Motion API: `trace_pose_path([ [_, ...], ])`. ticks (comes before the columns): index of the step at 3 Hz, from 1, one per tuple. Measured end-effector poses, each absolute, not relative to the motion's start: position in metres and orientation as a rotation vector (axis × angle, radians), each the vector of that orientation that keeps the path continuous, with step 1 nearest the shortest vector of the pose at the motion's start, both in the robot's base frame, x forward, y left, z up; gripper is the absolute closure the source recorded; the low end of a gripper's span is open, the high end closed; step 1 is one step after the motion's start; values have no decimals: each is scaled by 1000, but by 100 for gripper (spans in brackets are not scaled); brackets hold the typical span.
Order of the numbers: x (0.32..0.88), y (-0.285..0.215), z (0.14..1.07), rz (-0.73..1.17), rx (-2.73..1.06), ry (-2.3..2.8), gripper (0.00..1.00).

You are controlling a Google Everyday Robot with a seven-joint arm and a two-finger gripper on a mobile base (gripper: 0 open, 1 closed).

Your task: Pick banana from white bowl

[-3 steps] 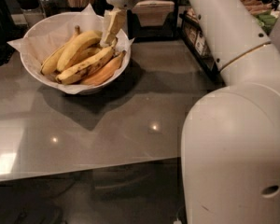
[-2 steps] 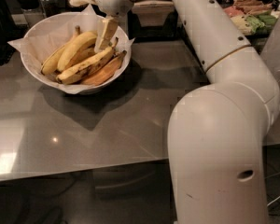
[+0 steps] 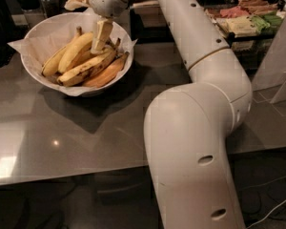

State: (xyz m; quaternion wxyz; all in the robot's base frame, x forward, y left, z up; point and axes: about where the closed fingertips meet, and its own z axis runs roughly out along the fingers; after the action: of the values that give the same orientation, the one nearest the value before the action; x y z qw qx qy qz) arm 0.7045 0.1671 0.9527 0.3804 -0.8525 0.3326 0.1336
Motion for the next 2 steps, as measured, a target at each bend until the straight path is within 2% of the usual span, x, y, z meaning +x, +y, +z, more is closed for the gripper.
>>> trace_pose_path([
  [1, 710, 169, 947, 338, -2187, 857, 18],
  [2, 706, 157, 926, 371, -2225, 911, 26],
])
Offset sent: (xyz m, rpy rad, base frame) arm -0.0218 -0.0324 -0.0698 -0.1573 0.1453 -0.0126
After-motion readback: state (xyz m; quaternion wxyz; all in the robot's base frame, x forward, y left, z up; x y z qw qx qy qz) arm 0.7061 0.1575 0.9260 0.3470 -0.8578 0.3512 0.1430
